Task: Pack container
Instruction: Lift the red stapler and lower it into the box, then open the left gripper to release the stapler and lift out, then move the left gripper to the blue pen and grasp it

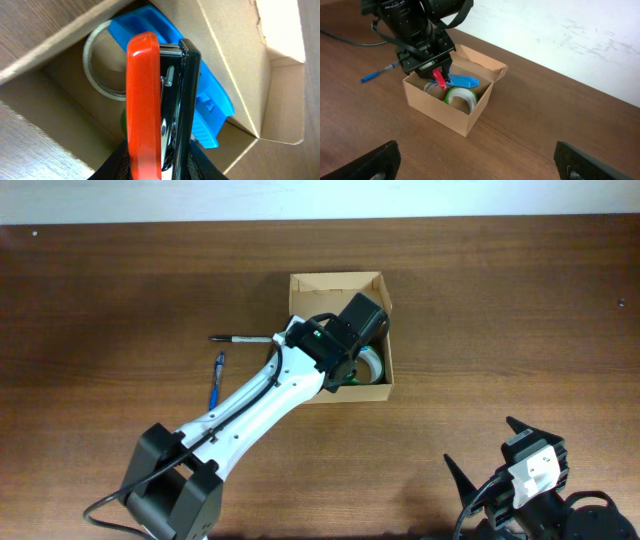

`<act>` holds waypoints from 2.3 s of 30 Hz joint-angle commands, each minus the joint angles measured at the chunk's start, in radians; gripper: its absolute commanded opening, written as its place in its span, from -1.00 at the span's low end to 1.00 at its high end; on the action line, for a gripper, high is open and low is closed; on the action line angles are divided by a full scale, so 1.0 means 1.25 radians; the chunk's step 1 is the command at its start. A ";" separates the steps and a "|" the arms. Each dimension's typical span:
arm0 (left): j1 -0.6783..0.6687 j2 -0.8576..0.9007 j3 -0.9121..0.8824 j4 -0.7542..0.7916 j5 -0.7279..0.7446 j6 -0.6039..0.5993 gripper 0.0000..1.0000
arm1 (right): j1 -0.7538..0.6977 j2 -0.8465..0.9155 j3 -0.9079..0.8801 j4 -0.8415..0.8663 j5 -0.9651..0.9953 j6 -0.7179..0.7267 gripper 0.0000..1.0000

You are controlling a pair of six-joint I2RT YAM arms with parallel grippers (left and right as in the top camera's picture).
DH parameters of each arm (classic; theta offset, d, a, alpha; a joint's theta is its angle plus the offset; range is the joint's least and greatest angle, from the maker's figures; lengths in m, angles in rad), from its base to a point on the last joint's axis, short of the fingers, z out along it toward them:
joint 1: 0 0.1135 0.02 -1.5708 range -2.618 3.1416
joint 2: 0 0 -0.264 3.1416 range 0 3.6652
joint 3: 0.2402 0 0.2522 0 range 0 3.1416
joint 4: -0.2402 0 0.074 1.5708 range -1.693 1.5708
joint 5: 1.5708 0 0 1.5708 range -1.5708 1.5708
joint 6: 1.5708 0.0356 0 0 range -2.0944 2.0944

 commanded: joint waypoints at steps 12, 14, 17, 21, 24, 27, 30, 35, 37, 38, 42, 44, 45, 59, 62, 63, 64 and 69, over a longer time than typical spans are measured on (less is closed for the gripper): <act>-0.004 0.055 0.014 -0.008 -0.008 -0.007 -0.89 | -0.004 -0.002 -0.003 0.003 0.010 0.013 0.98; -0.004 0.057 0.014 -0.008 -0.008 -0.007 -0.88 | -0.004 -0.002 -0.003 0.003 0.010 0.013 0.98; -0.004 0.057 0.014 -0.007 -0.008 -0.007 -0.88 | -0.004 -0.002 -0.003 0.003 0.010 0.013 0.98; -0.004 0.057 0.013 -0.007 -0.008 -0.007 -0.43 | -0.004 -0.002 -0.003 0.003 0.010 0.013 0.98; -0.004 0.057 0.014 -0.007 -0.007 -0.007 -0.28 | -0.004 -0.002 -0.003 0.003 0.010 0.013 0.98; -0.004 0.057 0.014 -0.001 -0.007 -0.007 -0.28 | -0.004 -0.002 -0.003 0.003 0.010 0.013 0.98; -0.004 0.057 0.014 0.008 -0.007 -0.007 -0.28 | -0.004 -0.002 -0.003 0.003 0.010 0.013 0.98; -0.004 0.057 0.014 0.012 -0.004 -0.007 -0.26 | -0.004 -0.002 -0.003 0.003 0.010 0.013 0.98; -0.004 0.057 0.014 0.012 -0.004 -0.007 -0.24 | -0.004 -0.002 -0.003 0.003 0.010 0.013 0.99; -0.004 0.057 0.014 0.012 -0.004 -0.007 -0.16 | -0.004 -0.002 -0.003 0.003 0.010 0.013 0.98; -0.004 0.057 0.014 0.012 -0.002 -0.007 0.13 | -0.004 -0.002 -0.003 0.003 0.010 0.013 0.98; -0.004 0.057 0.014 0.012 -0.002 -0.007 0.13 | -0.004 -0.002 -0.003 0.003 0.010 0.013 0.99; -0.004 0.057 0.014 0.012 -0.002 -0.007 0.13 | -0.004 -0.002 -0.003 0.003 0.010 0.013 0.98; -0.004 -0.033 0.014 0.017 -0.005 -0.006 0.13 | -0.004 -0.002 -0.003 0.003 0.010 0.013 0.98; -0.004 -0.099 0.014 0.008 -0.030 0.000 0.38 | -0.004 -0.002 -0.003 0.003 0.010 0.013 0.98; -0.002 -0.129 0.014 -0.005 -0.043 0.003 0.48 | -0.004 -0.002 -0.003 0.003 0.010 0.013 0.98; 0.005 -0.165 0.014 -0.033 -0.059 0.016 0.74 | -0.004 -0.002 -0.003 0.003 0.010 0.013 0.98; 0.065 -0.244 0.014 -0.191 -0.086 0.125 0.87 | -0.004 -0.002 -0.003 0.003 0.010 0.013 0.98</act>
